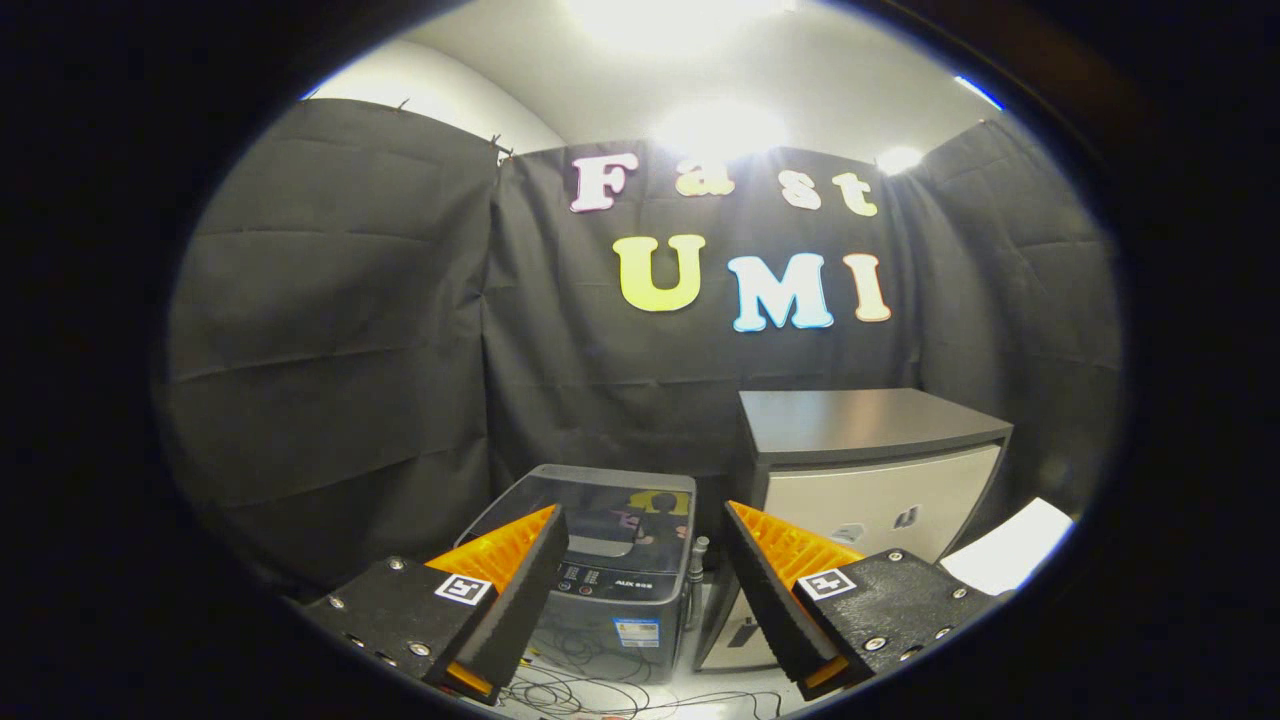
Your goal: Put the clothes into the washing machine and then close the washing machine lid.
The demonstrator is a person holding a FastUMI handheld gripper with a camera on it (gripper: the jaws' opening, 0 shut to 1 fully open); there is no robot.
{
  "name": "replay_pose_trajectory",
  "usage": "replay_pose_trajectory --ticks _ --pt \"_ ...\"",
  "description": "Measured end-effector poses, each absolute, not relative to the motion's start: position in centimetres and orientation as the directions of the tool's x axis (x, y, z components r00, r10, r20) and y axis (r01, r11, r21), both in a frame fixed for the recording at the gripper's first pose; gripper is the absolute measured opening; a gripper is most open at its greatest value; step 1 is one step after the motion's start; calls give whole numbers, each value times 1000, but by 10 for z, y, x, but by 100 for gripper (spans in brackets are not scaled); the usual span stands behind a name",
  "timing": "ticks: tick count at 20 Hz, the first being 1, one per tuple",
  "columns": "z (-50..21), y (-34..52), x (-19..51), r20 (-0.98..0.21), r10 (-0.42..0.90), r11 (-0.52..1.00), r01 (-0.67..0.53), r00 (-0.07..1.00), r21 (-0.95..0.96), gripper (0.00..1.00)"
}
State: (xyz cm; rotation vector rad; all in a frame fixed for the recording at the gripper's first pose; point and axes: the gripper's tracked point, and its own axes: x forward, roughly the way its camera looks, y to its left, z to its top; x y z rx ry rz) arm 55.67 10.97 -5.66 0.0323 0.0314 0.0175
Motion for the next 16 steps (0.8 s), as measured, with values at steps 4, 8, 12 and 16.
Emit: replay_pose_trajectory --ticks 4,8,12,16 --pt "-52 106 547 -15 4 998 -3 1000 66 95" --pt "-51 94 534 -18 -31 998 32 999 53 95" --pt "-46 94 531 12 -39 997 38 999 72 95" --pt "-44 90 528 20 -41 997 40 999 59 95"
